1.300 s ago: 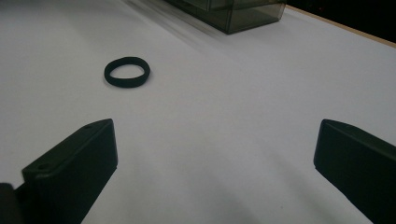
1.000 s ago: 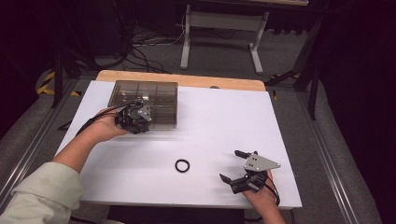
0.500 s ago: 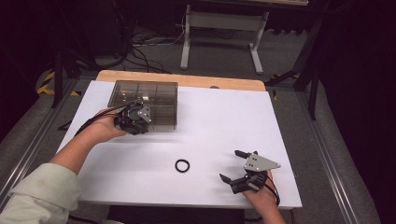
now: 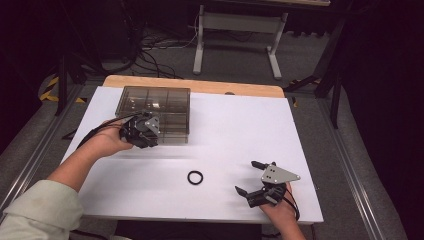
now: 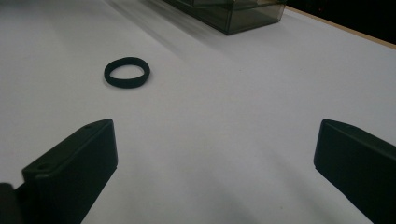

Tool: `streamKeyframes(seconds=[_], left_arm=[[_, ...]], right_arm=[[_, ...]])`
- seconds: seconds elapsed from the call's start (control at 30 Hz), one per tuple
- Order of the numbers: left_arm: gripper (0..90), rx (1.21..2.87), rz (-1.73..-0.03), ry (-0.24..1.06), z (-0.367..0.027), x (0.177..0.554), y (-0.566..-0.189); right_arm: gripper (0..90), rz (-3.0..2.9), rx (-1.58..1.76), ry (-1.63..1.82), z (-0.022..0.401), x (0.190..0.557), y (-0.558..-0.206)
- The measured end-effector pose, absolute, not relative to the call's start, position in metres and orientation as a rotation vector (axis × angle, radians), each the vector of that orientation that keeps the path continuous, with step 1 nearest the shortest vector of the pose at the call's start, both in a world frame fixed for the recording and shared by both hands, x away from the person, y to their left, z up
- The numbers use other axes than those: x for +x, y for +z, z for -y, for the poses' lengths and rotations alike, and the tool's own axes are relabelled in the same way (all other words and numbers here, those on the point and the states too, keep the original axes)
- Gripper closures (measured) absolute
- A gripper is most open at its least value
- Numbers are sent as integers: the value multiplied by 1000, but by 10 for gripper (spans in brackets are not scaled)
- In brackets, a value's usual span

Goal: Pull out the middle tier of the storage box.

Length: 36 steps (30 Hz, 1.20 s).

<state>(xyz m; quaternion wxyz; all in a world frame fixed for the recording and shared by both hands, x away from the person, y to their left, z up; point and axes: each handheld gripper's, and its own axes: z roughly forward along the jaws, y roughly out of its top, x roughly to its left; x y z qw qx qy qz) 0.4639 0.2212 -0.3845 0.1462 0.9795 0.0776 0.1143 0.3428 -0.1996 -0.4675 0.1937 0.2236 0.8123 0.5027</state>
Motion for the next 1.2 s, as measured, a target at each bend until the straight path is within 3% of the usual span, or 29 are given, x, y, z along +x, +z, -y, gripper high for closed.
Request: streamKeyframes(seconds=[0.87,1.2], left_arm=[[712,2842,-225,330,-218,459,-393],[655,2818,-232,302,-221,457,-390]], right_arm=[[3,-2279,622,1408,199,343,-468],[3,-2280,622,1408,199,343,-468]])
